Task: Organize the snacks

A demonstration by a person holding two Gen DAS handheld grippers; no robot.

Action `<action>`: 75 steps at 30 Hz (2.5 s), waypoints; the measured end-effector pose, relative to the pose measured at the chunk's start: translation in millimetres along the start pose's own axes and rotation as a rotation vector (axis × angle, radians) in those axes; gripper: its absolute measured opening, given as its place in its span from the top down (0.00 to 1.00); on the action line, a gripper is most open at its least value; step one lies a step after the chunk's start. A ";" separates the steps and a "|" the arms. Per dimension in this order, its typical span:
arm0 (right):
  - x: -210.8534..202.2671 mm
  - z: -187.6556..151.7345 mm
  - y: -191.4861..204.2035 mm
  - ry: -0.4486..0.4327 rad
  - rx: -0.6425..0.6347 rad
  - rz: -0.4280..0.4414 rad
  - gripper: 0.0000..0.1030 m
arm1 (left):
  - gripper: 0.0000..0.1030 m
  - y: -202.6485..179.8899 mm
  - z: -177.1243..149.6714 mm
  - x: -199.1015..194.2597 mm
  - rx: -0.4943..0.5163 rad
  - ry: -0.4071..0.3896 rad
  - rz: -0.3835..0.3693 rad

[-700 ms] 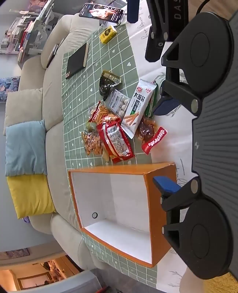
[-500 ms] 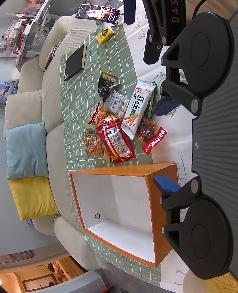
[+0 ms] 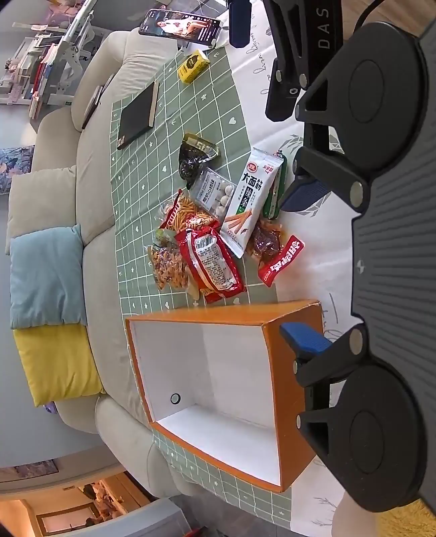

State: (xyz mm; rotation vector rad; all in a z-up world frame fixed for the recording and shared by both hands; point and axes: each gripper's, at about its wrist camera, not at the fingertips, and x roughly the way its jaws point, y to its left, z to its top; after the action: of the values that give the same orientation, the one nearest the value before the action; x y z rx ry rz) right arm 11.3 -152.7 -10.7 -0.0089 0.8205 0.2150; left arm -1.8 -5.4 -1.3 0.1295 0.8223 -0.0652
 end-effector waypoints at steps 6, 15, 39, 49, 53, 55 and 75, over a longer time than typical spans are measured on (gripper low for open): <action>0.2 -0.5 0.5 -0.001 -0.002 -0.004 0.04 | 0.14 0.2 -0.8 0.1 0.000 -0.001 0.000; 0.3 -0.4 0.5 -0.001 -0.003 -0.003 0.03 | 0.14 0.0 -1.7 1.0 0.001 0.001 -0.001; 2.5 -1.5 -0.1 0.007 -0.003 -0.010 0.03 | 0.14 -0.1 -2.0 1.2 -0.001 0.004 -0.001; 2.8 -2.4 1.3 0.008 -0.009 -0.007 0.04 | 0.14 -0.8 -2.3 2.1 -0.001 0.004 -0.002; 2.7 -2.7 1.3 0.009 -0.009 -0.007 0.04 | 0.14 -1.0 -2.7 2.3 -0.001 0.004 -0.001; 2.8 -2.6 1.3 0.009 -0.009 -0.008 0.04 | 0.14 -0.8 -2.6 2.2 -0.001 0.004 -0.002; 4.6 -3.9 1.1 0.020 -0.007 -0.005 0.04 | 0.15 -2.2 -7.8 4.1 -0.004 0.015 -0.004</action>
State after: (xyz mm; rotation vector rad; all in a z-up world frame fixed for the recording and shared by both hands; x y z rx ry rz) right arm 11.3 -151.1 -16.6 -0.0197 0.8399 0.2135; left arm -4.9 -6.5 -9.8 0.1242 0.8374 -0.0665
